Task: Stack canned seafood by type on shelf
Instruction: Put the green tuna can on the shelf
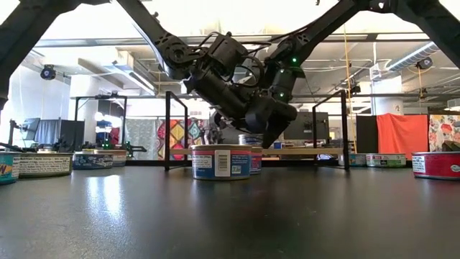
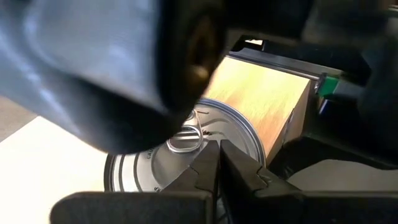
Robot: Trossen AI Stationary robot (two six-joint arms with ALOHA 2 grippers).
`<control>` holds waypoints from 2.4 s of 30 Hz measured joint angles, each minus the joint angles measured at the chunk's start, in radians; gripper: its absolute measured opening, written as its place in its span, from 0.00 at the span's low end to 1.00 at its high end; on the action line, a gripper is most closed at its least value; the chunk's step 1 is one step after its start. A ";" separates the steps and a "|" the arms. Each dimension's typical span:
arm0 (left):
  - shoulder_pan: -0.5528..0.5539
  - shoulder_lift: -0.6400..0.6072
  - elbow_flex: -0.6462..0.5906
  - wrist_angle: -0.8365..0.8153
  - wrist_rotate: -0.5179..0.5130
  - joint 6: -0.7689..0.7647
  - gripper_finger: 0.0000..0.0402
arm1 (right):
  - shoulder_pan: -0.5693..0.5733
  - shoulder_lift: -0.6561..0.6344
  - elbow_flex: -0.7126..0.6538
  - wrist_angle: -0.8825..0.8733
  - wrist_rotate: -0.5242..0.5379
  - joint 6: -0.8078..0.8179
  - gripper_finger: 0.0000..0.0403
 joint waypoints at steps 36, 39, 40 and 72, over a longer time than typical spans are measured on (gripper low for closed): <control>-0.004 -0.013 -0.009 0.011 0.079 0.070 0.00 | 0.006 0.002 0.065 -0.141 0.029 0.057 0.95; -0.005 -0.030 -0.013 0.035 0.094 0.103 0.00 | 0.007 0.002 0.063 -0.140 0.023 0.053 0.95; -0.005 -0.035 -0.018 0.049 0.104 0.113 0.00 | 0.008 0.002 0.063 -0.140 0.021 0.049 0.95; 0.011 -0.017 -0.153 0.294 0.012 0.047 0.00 | 0.011 -0.001 0.065 -0.196 0.026 0.057 0.95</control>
